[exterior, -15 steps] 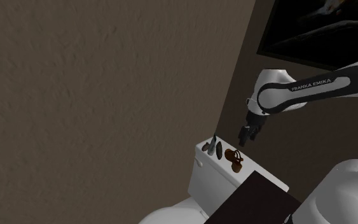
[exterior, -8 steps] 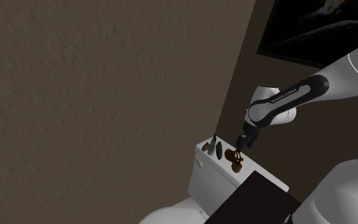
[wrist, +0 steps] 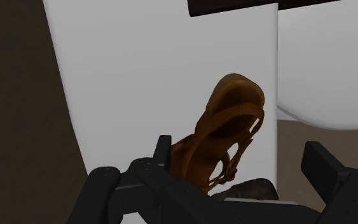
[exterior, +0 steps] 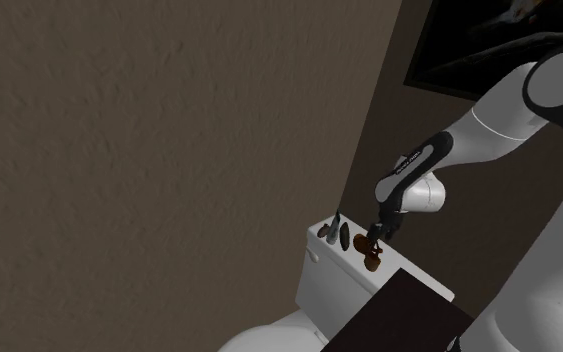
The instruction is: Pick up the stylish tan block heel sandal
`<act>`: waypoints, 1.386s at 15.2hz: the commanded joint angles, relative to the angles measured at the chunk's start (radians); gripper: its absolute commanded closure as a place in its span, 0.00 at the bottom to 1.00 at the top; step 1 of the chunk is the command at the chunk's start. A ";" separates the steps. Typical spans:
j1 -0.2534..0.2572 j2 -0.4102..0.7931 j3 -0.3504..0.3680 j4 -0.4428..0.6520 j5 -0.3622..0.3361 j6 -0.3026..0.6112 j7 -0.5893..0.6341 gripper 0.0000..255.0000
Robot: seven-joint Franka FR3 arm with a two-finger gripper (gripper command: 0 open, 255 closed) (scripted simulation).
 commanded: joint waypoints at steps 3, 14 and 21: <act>-0.023 0.087 0.037 0.012 0.103 0.069 -0.078 0.00; -0.059 0.153 0.089 0.023 0.182 0.120 -0.138 1.00; -0.025 0.098 0.043 0.013 0.117 0.077 -0.088 1.00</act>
